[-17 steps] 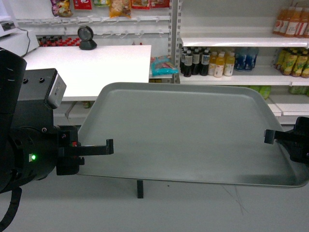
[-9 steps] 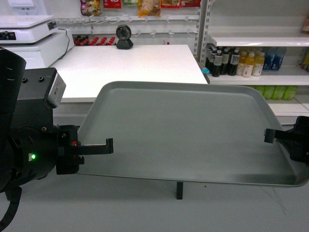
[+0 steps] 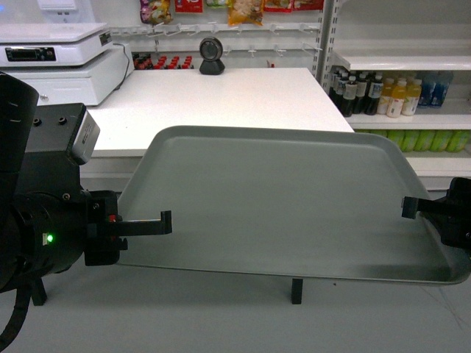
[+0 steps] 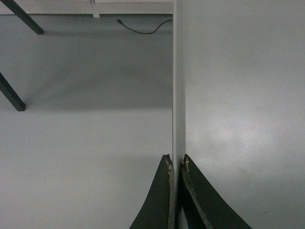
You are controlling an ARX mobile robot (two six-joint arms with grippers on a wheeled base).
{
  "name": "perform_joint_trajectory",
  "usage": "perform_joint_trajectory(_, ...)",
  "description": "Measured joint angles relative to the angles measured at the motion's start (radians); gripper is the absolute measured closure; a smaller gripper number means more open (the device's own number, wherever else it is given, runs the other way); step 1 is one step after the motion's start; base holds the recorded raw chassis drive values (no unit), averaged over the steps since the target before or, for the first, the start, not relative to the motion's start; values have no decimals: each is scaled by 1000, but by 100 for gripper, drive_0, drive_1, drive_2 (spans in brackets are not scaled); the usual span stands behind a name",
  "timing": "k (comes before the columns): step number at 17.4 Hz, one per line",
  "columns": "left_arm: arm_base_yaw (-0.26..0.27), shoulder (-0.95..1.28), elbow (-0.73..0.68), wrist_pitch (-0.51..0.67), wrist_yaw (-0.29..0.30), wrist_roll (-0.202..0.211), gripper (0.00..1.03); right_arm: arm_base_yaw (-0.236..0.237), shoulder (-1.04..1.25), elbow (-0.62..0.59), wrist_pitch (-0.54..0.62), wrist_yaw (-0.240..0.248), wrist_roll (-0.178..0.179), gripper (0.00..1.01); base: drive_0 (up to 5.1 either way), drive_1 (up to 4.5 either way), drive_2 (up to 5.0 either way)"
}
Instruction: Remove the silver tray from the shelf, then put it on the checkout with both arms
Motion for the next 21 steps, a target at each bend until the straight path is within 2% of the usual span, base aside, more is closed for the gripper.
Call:
perform_joint_trajectory(2, 0, 0, -1, 0, 0, 0, 100, 0, -1, -2, 3, 0, 0, 99, 0, 0, 0)
perform_joint_trajectory(21, -2, 0, -1, -1, -2, 0, 100, 0, -1, -2, 0, 0, 0, 99, 2, 428, -423)
